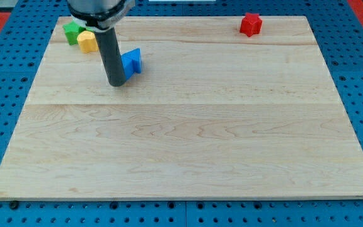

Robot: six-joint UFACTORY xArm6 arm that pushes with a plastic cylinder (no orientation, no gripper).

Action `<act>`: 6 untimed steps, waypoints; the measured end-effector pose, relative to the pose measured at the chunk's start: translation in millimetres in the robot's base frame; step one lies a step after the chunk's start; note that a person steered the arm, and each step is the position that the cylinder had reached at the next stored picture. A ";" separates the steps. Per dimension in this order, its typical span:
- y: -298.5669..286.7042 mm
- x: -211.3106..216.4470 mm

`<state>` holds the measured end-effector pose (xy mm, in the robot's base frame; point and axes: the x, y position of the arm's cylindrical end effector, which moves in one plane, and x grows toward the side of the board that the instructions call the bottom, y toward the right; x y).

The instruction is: Push the blue triangle at the bottom of the yellow heart

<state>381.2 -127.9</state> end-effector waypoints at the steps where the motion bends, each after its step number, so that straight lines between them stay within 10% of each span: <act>1: 0.0 -27.7; 4: 119.2 -57.5; 6: 18.1 -94.6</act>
